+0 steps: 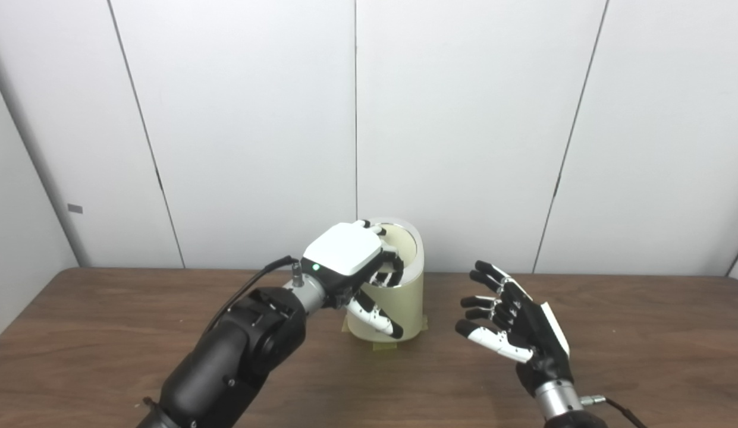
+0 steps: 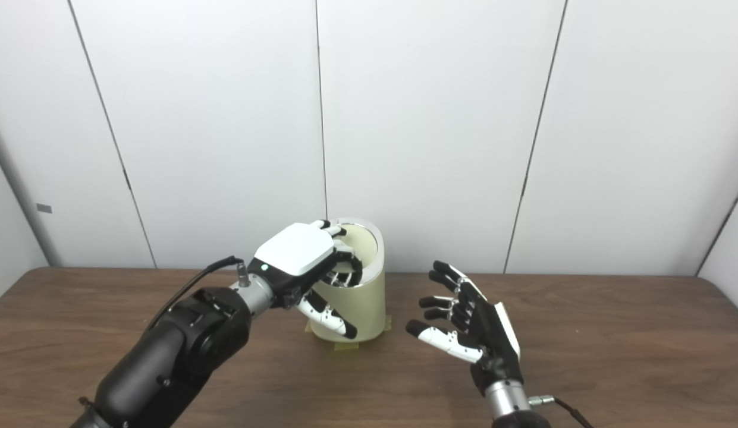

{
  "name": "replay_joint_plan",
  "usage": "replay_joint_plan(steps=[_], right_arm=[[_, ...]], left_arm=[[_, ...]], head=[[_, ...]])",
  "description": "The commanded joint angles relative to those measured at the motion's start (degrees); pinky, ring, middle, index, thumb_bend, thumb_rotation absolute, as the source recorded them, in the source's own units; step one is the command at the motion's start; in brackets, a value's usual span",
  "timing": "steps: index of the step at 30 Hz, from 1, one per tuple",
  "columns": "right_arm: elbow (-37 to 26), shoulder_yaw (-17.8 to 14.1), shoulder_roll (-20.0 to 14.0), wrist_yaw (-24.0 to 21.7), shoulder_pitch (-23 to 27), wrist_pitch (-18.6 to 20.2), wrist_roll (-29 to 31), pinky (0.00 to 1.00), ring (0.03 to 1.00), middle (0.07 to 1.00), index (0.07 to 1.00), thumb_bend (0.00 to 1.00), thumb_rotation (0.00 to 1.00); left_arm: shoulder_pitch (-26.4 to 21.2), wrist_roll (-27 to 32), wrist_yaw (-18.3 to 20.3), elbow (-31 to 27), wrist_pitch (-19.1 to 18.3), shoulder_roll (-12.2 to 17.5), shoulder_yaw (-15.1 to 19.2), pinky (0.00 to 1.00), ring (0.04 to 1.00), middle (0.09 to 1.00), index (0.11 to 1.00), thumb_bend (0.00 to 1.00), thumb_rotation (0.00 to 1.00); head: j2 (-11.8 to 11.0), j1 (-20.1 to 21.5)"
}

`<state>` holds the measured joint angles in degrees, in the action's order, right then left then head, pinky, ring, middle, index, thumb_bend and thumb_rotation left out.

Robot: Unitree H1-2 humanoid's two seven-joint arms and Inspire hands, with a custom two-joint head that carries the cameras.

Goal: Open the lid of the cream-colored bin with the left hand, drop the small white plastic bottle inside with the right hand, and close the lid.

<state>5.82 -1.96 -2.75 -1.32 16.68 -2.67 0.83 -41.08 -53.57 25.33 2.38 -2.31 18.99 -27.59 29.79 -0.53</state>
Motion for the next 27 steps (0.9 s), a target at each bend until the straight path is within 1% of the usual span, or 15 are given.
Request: replay_joint_plan(steps=[1, 2, 6, 8, 11, 13, 17, 18, 21, 25, 27], right_arm=[[-2.1, -0.1, 0.0, 0.3, 1.8, -1.2, 0.1, 0.56, 0.646, 0.827, 0.826, 0.94, 0.3], [-2.1, -0.1, 0.0, 0.3, 1.8, -1.2, 0.0, 0.56, 0.646, 0.828, 0.825, 0.93, 0.3], [-2.2, -0.2, 0.1, 0.4, 1.8, -0.8, 0.3, 0.56, 0.653, 0.828, 0.825, 0.92, 0.29], [-1.6, -0.3, 0.0, 0.3, 1.9, -1.1, 0.4, 0.56, 0.659, 0.829, 0.824, 0.93, 0.3], [-0.9, -0.4, -0.2, 0.1, 2.0, -1.8, 0.5, 0.56, 0.659, 0.831, 0.827, 0.93, 0.31], [-0.9, -0.4, -0.3, 0.2, 2.0, -2.0, 0.3, 0.55, 0.657, 0.829, 0.826, 0.94, 0.31], [-0.8, -0.3, -0.5, 0.3, 2.0, -2.1, 0.0, 0.55, 0.65, 0.825, 0.823, 0.94, 0.31], [-0.8, -0.3, -0.5, 0.1, 2.0, -2.2, 0.2, 0.56, 0.652, 0.826, 0.825, 0.93, 0.31], [-1.1, -0.3, -0.5, -0.2, 1.9, -2.0, 0.8, 0.55, 0.655, 0.828, 0.828, 0.92, 0.3], [-1.5, -0.2, -0.5, -0.1, 1.7, -1.4, 0.3, 0.55, 0.659, 0.83, 0.827, 0.93, 0.31], [-1.8, -0.2, -0.5, 0.1, 1.6, -1.1, 0.0, 0.56, 0.659, 0.828, 0.825, 0.94, 0.33]], left_arm=[[-0.1, 0.4, 5.1, 0.2, -0.7, 1.6, -0.8, 1.0, 0.924, 0.746, 0.7, 1.0, 0.42], [-0.2, 0.5, 5.3, -0.2, -0.8, 1.7, -0.7, 1.0, 0.918, 0.745, 0.699, 1.0, 0.42], [-0.1, 0.6, 3.4, -1.6, -0.6, 2.1, 0.6, 1.0, 0.907, 0.733, 0.707, 1.0, 0.41], [-0.2, 0.2, 2.4, -2.7, -0.3, 2.4, 1.3, 1.0, 0.908, 0.742, 0.729, 0.98, 0.43], [0.1, 0.0, -1.0, -4.2, 0.5, 2.6, 3.2, 1.0, 0.91, 0.747, 0.739, 0.95, 0.42], [0.8, -0.2, -3.9, -5.2, 0.7, 2.4, 5.1, 1.0, 0.911, 0.751, 0.749, 0.93, 0.41], [1.9, -0.6, -7.7, -6.3, 0.9, 2.0, 8.0, 1.0, 0.928, 0.773, 0.783, 0.9, 0.37], [2.3, -1.0, -8.5, -6.7, 0.7, 2.0, 8.7, 1.0, 0.933, 0.78, 0.792, 0.89, 0.38], [3.7, -1.8, -10.2, -7.7, 0.4, 1.9, 10.4, 1.0, 0.933, 0.796, 0.808, 0.84, 0.42], [5.9, -0.7, -11.4, -8.7, -0.5, 1.3, 12.6, 1.0, 0.93, 0.828, 0.824, 0.82, 0.39], [7.0, 0.3, -12.5, -8.9, -0.1, 1.0, 13.5, 1.0, 0.924, 0.828, 0.819, 0.81, 0.37]], head=[[0.1, -0.1], [0.1, -0.1], [0.0, -0.2], [0.0, -0.2], [0.1, -0.3], [0.1, -0.4], [0.2, -0.5], [0.2, -0.5], [0.3, -0.6], [0.4, -0.7], [0.5, -0.7]])
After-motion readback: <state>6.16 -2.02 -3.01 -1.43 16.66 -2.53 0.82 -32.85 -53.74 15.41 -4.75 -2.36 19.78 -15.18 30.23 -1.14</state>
